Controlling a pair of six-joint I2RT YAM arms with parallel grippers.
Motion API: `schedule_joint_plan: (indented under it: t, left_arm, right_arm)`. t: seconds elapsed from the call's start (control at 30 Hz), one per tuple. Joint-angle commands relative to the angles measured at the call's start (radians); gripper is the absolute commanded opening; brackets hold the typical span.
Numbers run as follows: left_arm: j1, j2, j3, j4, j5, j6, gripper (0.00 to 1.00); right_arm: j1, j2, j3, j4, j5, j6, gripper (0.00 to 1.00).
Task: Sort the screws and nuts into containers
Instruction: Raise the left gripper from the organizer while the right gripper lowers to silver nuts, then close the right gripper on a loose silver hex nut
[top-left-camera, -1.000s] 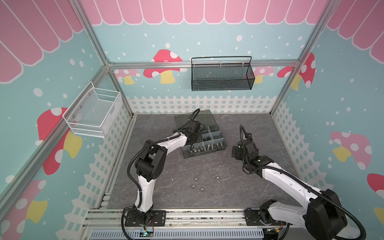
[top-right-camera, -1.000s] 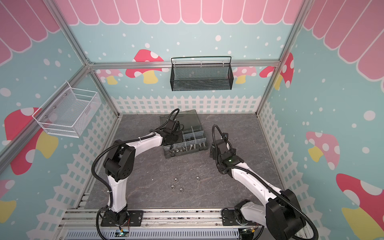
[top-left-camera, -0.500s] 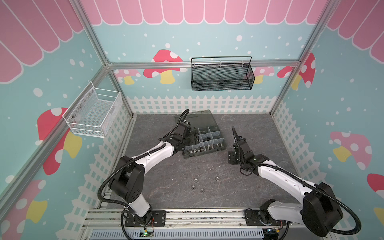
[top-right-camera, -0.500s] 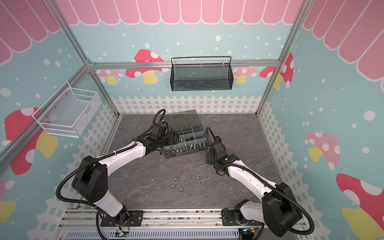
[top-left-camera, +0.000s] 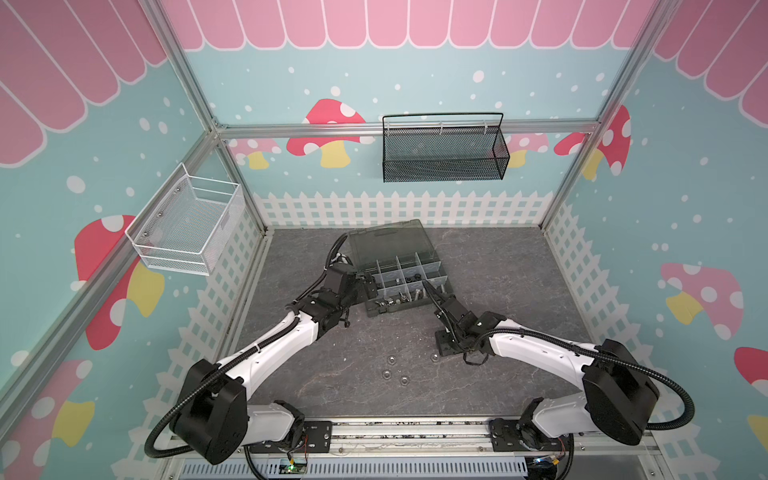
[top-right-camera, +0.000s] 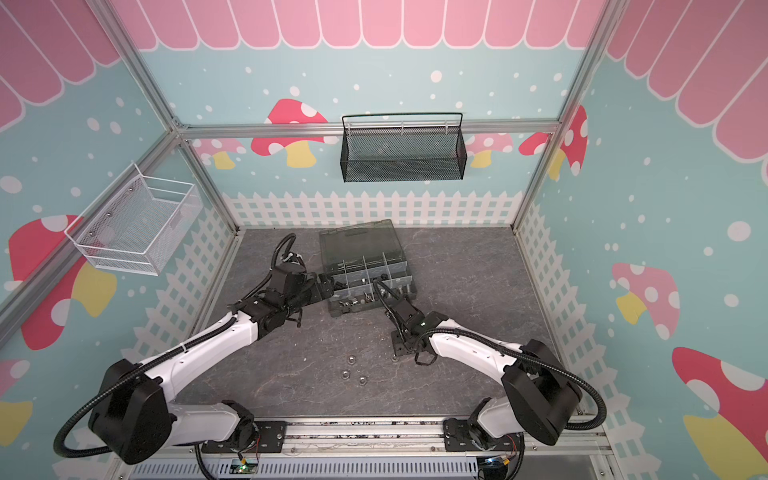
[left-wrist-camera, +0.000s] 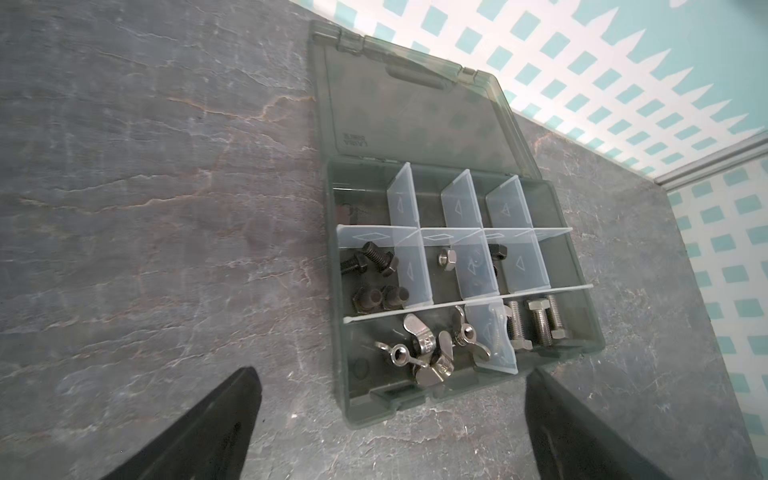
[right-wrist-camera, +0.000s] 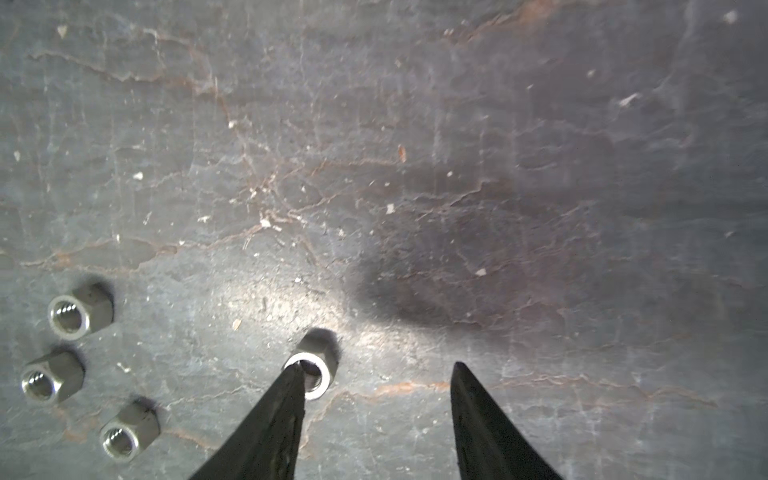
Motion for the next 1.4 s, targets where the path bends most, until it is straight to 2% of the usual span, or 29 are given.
schedule_joint_plan:
  t: [0.0,0.3,0.63,1.03,1.17,1.37]
  left_arm:
    - [0.03,-0.072,-0.063,0.056,-0.043,-0.053,1.0]
    - [0.086,-0.183,-0.157,0.071,-0.065,-0.074,1.0]
    - [0.103,-0.166,-0.164,0.08,-0.045,-0.085,1.0]
    - [0.111,-0.137,-0.16,0.089,-0.023,-0.094,1.0]
    - [0.113,-0.143,-0.163,0.084,-0.025,-0.094,1.0]
    - [0.119,-0.149,-0.167,0.076,-0.022,-0.093,1.0]
  right_arm:
    - [0.025,0.031,0.037,-0.036,-0.065,0.033,0.56]
    - [0.065,0.149,0.097,-0.08,-0.061,0.01,0.48]
    - [0.08,0.257,0.134,-0.113,-0.026,-0.018,0.41]
    - [0.083,0.296,0.137,-0.109,-0.039,-0.045,0.32]
    - [0.083,0.286,0.14,-0.11,-0.04,-0.044,0.26]
    - [0.083,0.249,0.171,-0.108,-0.03,-0.039,0.21]
